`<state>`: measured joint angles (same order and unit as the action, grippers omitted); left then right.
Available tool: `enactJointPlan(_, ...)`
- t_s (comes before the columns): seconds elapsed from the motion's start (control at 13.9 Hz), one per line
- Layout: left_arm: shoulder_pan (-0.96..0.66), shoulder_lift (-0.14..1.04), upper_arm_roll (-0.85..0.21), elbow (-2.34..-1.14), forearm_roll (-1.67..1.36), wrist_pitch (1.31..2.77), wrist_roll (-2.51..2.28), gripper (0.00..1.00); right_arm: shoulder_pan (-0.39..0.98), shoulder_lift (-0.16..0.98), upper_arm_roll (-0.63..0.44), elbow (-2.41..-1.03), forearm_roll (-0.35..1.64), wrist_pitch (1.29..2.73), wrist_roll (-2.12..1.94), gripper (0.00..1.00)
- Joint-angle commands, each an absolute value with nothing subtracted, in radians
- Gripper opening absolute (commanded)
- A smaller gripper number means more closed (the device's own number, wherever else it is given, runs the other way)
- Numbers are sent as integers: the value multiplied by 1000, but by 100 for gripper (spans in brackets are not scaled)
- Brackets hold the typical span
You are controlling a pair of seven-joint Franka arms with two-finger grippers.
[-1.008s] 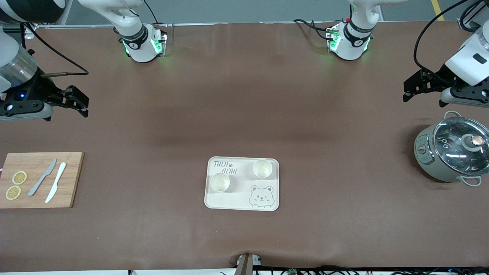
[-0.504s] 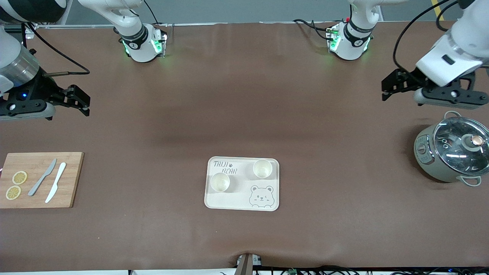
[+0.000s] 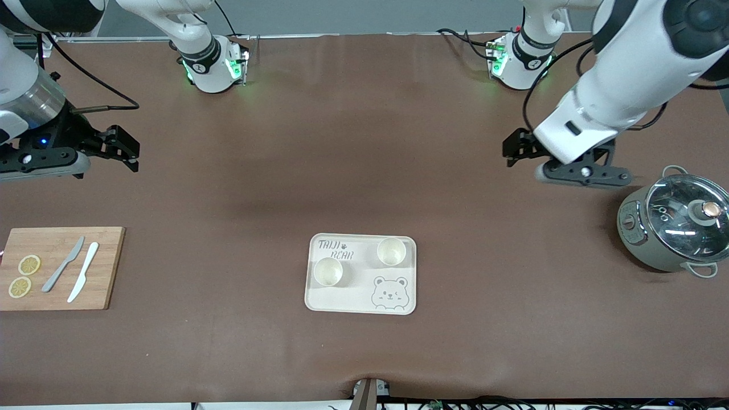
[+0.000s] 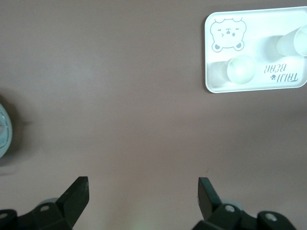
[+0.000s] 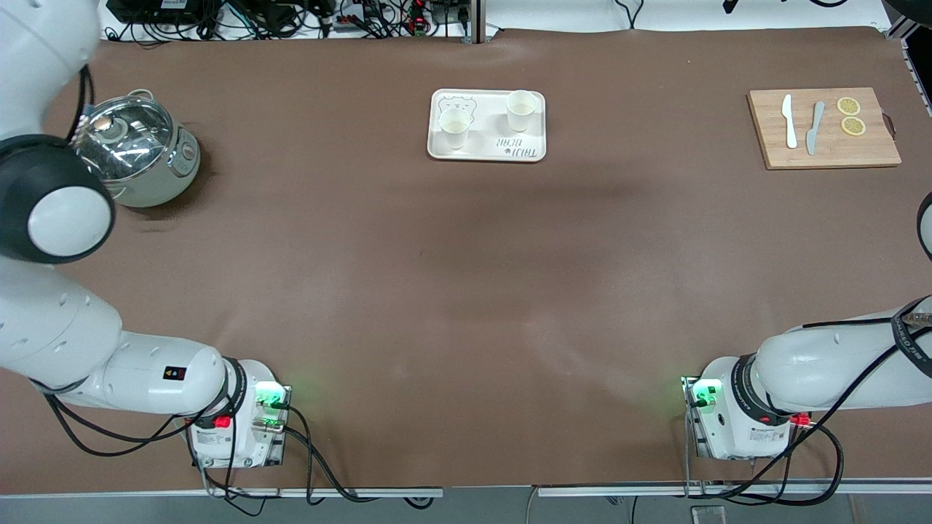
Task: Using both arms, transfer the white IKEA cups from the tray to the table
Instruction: 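Move the left gripper over the white cup on the tray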
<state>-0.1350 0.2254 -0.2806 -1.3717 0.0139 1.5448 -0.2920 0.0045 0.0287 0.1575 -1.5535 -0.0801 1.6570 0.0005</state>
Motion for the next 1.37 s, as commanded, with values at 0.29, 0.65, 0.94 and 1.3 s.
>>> enactJointPlan(0.29, -343, 465, -166, -1132, 43, 1500, -382, 100, -3, 41, 153, -1549, -80, 1655, -5, 100)
enactJointPlan(0.65, -523, 551, -18, -1055, 37, 1541, -440, 100, 2, 60, 153, -1546, -81, 1666, -5, 100)
enactJointPlan(0.94, -541, 574, -17, -1078, 32, 1617, -482, 100, 3, 55, 153, -1543, -81, 1657, -6, 100)
enactJointPlan(1.3, -566, 611, -18, -1159, 29, 1764, -514, 100, -2, 51, 150, -1542, -81, 1652, -8, 100)
